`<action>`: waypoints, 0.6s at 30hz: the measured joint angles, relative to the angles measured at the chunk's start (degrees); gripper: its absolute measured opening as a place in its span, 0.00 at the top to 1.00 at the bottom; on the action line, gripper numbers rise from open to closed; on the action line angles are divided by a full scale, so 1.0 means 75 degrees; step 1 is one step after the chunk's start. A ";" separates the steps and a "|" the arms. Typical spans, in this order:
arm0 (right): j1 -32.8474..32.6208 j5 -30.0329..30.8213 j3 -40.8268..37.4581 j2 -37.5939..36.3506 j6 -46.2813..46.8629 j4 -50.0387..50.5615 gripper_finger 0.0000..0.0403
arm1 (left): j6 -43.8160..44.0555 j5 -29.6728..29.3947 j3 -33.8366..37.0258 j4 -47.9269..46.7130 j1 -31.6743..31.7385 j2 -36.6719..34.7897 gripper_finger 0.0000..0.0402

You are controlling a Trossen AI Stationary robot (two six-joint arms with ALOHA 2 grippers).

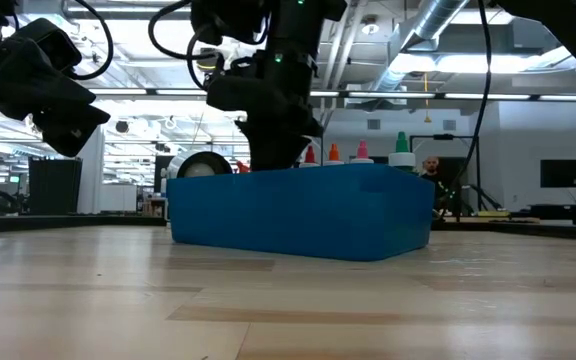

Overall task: Pick & Place food coloring
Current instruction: Put the small brown food coloring bottle into the blue bin

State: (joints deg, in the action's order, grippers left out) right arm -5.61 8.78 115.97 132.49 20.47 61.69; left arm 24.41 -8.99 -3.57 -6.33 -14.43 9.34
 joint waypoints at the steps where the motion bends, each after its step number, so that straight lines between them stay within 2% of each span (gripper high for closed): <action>1: -0.0002 0.0002 -0.0009 0.0000 0.0000 0.0013 0.82 | -0.0001 0.0000 0.0000 -0.0002 0.0001 0.0001 0.66; 10: 0.0064 -0.0006 -0.0015 0.0018 -0.0003 -0.0140 0.82 | -0.0001 0.0000 0.0000 0.0001 0.0001 0.0001 0.66; 16: 0.0064 -0.0409 0.0017 0.0493 -0.0068 -0.0455 0.82 | -0.0001 0.0000 0.0001 0.0002 0.0001 -0.0001 0.66; 18: 0.0044 -0.0393 -0.0018 0.0624 -0.0079 -0.0086 0.82 | -0.0001 0.0000 0.0003 0.0021 0.0001 -0.0002 0.66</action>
State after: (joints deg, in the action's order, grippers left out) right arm -5.28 5.83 115.83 137.16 19.88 61.05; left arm 24.40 -9.00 -3.55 -6.18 -14.41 9.32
